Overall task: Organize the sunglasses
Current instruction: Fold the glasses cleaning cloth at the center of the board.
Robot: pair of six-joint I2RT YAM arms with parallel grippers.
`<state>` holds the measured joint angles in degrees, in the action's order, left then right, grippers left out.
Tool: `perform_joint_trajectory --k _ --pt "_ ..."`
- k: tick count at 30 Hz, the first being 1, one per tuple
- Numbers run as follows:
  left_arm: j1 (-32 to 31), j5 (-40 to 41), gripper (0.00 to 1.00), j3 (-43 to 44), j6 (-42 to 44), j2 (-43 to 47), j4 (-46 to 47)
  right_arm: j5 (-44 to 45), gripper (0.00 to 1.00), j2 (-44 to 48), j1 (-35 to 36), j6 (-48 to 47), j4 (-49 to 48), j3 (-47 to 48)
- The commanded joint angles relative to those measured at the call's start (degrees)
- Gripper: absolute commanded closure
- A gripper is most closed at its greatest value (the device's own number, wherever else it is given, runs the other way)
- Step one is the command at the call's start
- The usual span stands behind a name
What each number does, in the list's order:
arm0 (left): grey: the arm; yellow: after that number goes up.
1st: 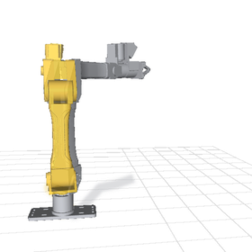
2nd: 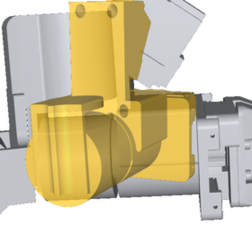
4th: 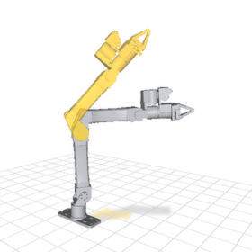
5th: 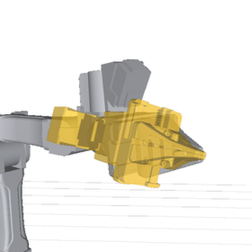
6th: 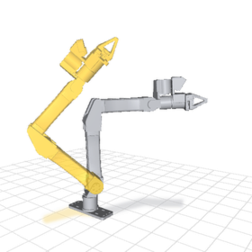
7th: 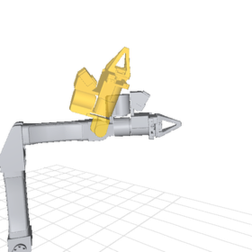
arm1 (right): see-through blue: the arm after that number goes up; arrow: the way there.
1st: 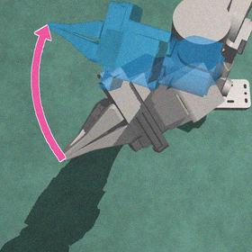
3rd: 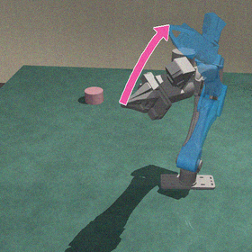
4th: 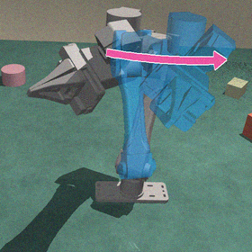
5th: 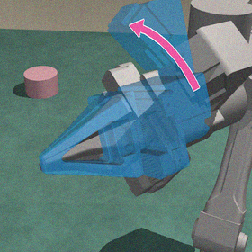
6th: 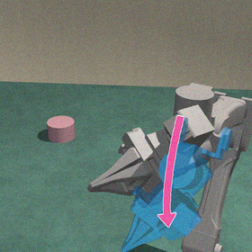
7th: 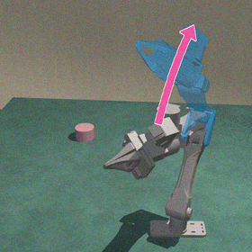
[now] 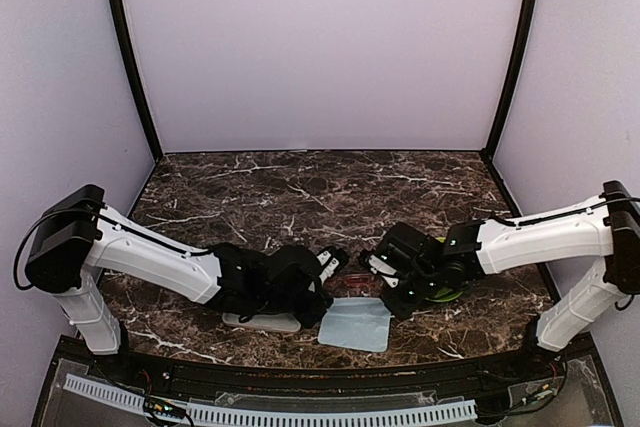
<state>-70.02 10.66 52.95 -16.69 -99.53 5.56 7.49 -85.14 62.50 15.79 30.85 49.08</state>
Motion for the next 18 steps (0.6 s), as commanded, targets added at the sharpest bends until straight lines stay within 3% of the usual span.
perform_joint_trajectory --k 1,18 --pt "-0.1 -1.5 1.0 -1.3 2.1 1.3 0.6 -0.8 0.99 1.9 1.6 1.9 -3.0 -1.7" --pt "-1.1 -5.1 1.0 -1.4 3.9 0.9 -2.7 -0.3 0.96 1.9 6.5 6.6 -4.9 -4.1"
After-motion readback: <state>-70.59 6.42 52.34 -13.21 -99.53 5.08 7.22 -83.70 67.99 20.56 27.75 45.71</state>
